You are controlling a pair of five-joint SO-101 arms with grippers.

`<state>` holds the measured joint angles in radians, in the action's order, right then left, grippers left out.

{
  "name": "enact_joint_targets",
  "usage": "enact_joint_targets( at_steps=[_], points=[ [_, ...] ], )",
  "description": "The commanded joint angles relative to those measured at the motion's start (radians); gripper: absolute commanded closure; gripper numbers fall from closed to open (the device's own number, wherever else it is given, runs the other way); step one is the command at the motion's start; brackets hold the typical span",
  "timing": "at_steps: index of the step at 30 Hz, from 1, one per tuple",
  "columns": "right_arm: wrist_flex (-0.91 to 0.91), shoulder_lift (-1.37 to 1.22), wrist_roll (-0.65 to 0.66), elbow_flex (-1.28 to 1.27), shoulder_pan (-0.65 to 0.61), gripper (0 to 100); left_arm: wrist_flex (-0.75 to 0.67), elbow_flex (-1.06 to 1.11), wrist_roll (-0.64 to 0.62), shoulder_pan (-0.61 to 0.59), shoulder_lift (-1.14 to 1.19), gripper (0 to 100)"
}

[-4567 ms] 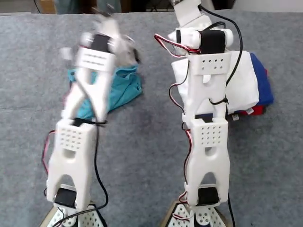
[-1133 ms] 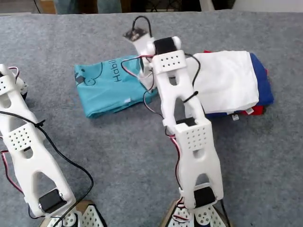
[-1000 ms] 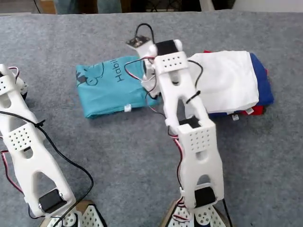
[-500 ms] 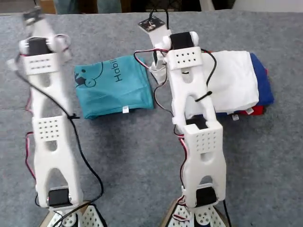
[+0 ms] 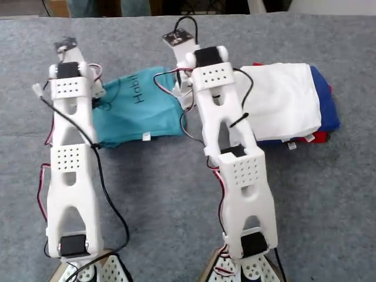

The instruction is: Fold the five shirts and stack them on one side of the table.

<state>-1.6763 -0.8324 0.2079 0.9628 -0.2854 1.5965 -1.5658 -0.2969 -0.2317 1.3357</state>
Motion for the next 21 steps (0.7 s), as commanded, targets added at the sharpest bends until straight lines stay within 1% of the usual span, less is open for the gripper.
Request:
enact_joint_targets(
  at_steps=[1,3,6,9,14,16,19,21],
  points=[
    [0.032,0.007,-0.005,0.054,-0.017,98.1,-0.038,-0.012,-0.002,-0.061,-0.003,95],
    [0.038,0.007,-0.005,0.054,-0.015,98.1,-0.032,-0.012,-0.002,-0.070,0.000,95],
    [0.038,0.007,-0.006,0.054,-0.023,98.1,0.011,-0.039,-0.002,-0.047,-0.006,95],
    [0.023,0.005,-0.006,0.081,-0.064,98.1,0.063,-0.110,-0.002,-0.018,-0.006,95],
    [0.023,-0.005,-0.008,0.131,-0.170,98.1,0.077,-0.101,-0.002,-0.005,-0.049,95],
    [0.051,-0.041,-0.026,0.131,-0.160,98.1,0.077,-0.101,-0.002,-0.018,-0.064,95],
    [0.068,-0.130,-0.097,0.142,-0.115,98.1,0.075,-0.101,-0.002,-0.031,-0.066,95],
    [0.081,-0.189,-0.104,0.143,-0.092,98.1,0.072,-0.096,-0.002,-0.031,-0.063,95]
  ],
)
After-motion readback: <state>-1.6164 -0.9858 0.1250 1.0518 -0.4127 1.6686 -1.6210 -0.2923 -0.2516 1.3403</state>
